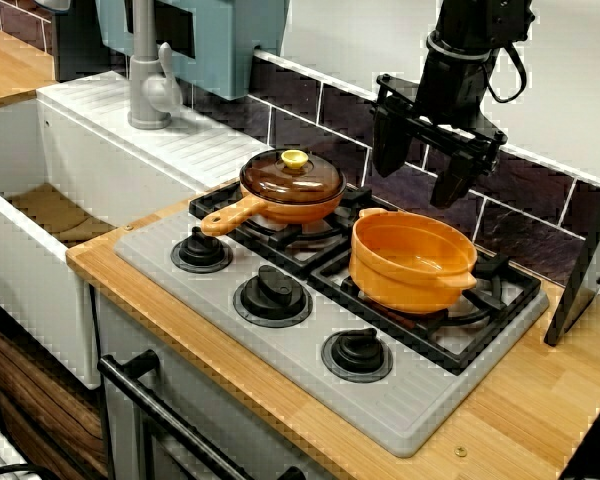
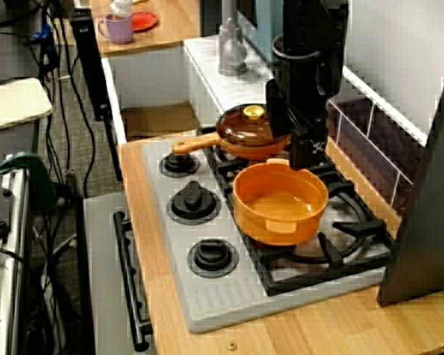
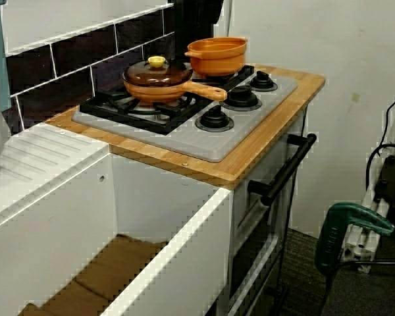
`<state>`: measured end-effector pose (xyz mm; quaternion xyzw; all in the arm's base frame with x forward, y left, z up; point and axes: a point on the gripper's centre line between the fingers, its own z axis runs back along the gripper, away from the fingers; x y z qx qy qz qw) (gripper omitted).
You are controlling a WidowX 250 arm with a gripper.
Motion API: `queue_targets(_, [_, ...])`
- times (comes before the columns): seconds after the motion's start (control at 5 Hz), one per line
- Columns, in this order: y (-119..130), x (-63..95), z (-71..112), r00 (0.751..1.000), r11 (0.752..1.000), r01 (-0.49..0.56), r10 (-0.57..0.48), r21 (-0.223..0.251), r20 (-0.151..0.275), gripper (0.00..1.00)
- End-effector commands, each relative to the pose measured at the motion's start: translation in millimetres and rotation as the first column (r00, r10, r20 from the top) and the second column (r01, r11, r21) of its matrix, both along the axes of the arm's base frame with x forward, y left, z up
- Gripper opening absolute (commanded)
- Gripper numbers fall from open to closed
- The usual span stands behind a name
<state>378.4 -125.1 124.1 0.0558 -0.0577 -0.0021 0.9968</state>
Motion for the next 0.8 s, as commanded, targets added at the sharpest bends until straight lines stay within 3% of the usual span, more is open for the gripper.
queue_targets(0.0, [0,0.0,0.0,1.0,1.0,0.0,0.0,0.0,0.0,1.0])
queue_targets(0.4, [59,-30.7,22.3,0.999,0.999,-0.019,0.021,-0.027,0.04,1.0])
queue_targets(0.6, [89,-34.6,28.7,0.996,0.995,-0.076,0.079,-0.068,0.034,1.0])
